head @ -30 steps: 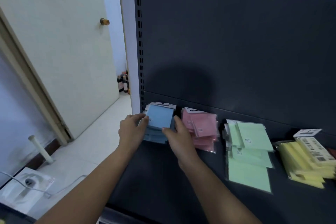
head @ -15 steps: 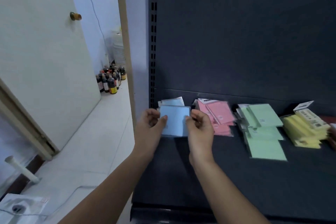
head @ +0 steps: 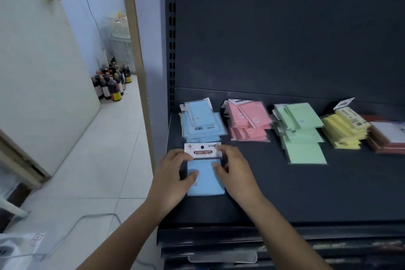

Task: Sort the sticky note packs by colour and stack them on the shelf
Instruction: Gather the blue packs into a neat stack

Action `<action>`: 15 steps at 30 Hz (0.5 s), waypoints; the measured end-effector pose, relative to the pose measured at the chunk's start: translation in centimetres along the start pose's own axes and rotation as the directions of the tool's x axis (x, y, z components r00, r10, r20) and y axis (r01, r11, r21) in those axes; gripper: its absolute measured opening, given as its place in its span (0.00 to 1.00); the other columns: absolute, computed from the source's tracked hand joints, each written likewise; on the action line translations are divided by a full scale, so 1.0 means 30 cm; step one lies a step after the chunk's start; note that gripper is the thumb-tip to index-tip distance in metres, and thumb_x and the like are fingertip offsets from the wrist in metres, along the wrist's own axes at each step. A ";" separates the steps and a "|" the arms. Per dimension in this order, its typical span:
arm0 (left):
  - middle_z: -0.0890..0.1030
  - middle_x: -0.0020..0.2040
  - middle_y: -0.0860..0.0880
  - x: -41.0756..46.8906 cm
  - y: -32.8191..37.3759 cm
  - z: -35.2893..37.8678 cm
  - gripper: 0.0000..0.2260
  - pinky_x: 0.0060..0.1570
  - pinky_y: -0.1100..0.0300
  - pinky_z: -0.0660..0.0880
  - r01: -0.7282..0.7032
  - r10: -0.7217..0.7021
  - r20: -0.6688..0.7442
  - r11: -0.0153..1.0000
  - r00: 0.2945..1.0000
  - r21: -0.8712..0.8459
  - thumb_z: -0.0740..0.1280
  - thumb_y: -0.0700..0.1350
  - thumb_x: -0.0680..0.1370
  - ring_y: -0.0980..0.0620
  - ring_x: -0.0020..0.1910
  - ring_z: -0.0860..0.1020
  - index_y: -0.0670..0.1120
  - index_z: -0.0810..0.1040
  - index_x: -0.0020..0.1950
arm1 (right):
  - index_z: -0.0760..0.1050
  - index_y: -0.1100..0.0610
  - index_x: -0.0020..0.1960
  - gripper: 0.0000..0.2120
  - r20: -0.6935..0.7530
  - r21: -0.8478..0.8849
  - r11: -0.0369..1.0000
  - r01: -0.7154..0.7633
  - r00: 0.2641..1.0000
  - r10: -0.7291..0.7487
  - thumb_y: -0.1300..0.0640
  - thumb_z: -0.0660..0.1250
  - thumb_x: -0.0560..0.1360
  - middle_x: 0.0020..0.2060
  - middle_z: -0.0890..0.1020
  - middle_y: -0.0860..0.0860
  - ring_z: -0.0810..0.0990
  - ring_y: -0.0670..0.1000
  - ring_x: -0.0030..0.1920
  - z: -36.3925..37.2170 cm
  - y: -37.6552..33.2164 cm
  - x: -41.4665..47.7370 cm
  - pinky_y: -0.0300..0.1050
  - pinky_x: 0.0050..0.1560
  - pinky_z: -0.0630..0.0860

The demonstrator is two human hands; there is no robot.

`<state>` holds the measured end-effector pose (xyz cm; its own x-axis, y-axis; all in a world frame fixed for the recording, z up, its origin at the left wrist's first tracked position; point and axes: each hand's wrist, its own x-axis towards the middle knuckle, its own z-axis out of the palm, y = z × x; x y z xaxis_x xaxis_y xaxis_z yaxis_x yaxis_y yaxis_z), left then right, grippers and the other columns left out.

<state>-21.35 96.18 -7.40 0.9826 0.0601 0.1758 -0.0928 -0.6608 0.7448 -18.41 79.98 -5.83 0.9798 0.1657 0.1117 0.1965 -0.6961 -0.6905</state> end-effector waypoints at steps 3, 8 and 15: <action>0.68 0.66 0.53 0.010 0.010 0.016 0.17 0.62 0.63 0.61 0.031 -0.030 -0.059 0.999 0.998 0.025 0.70 0.43 0.73 0.54 0.62 0.63 0.48 0.72 0.60 | 0.69 0.54 0.63 0.18 -0.036 -0.109 0.994 0.003 0.999 -0.007 0.55 0.67 0.74 0.58 0.67 0.49 0.74 0.47 0.46 -0.022 0.012 0.008 0.35 0.45 0.70; 0.65 0.72 0.50 0.103 0.046 0.009 0.26 0.64 0.66 0.53 0.019 -0.002 -0.152 0.994 0.988 0.112 0.68 0.44 0.74 0.52 0.70 0.60 0.47 0.64 0.70 | 0.69 0.57 0.65 0.21 -0.138 0.166 0.982 0.095 0.988 -0.072 0.63 0.66 0.74 0.58 0.72 0.49 0.72 0.46 0.57 -0.022 -0.041 0.078 0.32 0.59 0.67; 0.53 0.77 0.48 0.201 0.097 0.049 0.27 0.73 0.51 0.40 0.085 -0.084 -0.026 0.996 0.996 0.033 0.61 0.48 0.79 0.50 0.76 0.43 0.49 0.55 0.75 | 0.63 0.53 0.73 0.25 0.004 0.357 0.934 -0.004 1.000 0.003 0.60 0.63 0.77 0.72 0.65 0.51 0.60 0.47 0.73 -0.003 -0.082 0.177 0.47 0.73 0.59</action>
<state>-15.46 93.51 -5.12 0.9825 0.1348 0.1287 -0.0033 -0.6777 0.7353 -13.69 82.52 -3.48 0.9802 0.1667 0.1067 0.1663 -0.4018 -0.9005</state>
